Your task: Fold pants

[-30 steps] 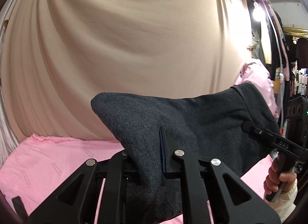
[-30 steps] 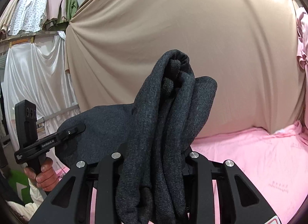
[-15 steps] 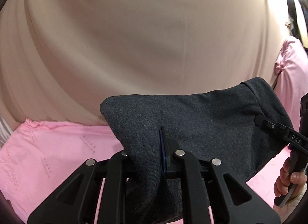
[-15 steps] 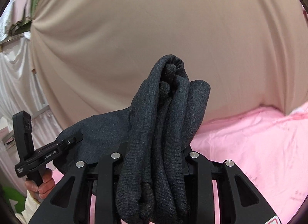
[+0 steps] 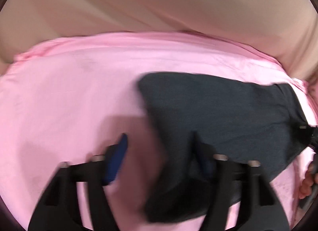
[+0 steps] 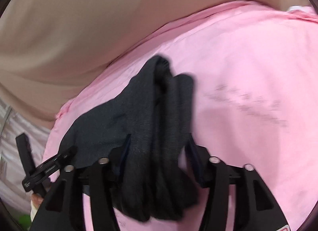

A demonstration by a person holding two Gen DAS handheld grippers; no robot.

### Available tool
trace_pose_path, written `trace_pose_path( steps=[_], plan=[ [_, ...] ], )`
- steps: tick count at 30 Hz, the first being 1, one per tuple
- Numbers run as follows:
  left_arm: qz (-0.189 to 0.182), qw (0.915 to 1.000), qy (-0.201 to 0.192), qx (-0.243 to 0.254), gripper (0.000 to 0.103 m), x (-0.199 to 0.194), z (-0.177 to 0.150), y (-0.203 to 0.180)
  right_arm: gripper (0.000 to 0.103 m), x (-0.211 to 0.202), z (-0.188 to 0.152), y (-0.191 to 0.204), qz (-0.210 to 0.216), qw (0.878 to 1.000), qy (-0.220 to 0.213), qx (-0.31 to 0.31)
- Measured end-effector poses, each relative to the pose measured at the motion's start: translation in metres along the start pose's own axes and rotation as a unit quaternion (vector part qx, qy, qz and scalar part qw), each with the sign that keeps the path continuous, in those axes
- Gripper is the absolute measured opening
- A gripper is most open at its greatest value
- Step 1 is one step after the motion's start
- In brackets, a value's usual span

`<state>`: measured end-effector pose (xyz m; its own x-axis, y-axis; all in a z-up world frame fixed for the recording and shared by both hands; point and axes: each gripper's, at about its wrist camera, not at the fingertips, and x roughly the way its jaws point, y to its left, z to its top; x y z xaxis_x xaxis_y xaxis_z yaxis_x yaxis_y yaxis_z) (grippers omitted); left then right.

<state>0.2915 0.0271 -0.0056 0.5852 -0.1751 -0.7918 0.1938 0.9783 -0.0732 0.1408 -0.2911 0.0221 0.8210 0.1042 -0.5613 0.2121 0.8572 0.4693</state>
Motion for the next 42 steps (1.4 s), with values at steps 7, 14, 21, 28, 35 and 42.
trace_pose_path(
  steps=[7, 14, 21, 28, 35, 42],
  plan=[
    [-0.024, 0.9987, -0.034, -0.031, 0.069, -0.058, 0.014, -0.018, 0.003, -0.044, -0.002, 0.06, 0.036, 0.994, -0.031, -0.101],
    [0.029, 0.9991, 0.026, -0.016, 0.09, 0.02, -0.009, -0.03, 0.0, -0.007, -0.023, 0.011, 0.011, 0.998, 0.027, -0.056],
    [0.017, 0.9976, 0.008, -0.067, 0.09, -0.026, -0.018, 0.026, 0.012, -0.029, -0.017, 0.09, 0.034, 0.989, 0.035, -0.138],
    [0.047, 0.995, -0.016, -0.087, 0.089, -0.052, -0.046, 0.054, 0.049, 0.066, -0.028, 0.24, 0.038, 0.957, 0.109, -0.267],
    [0.053, 0.9932, -0.05, -0.091, 0.089, -0.053, -0.056, 0.063, 0.058, 0.164, -0.056, 0.307, -0.109, 0.909, 0.155, -0.37],
    [0.034, 0.9886, -0.083, -0.121, 0.09, -0.076, -0.055, 0.079, 0.019, 0.14, -0.021, 0.253, 0.072, 0.982, 0.108, -0.139]
  ],
)
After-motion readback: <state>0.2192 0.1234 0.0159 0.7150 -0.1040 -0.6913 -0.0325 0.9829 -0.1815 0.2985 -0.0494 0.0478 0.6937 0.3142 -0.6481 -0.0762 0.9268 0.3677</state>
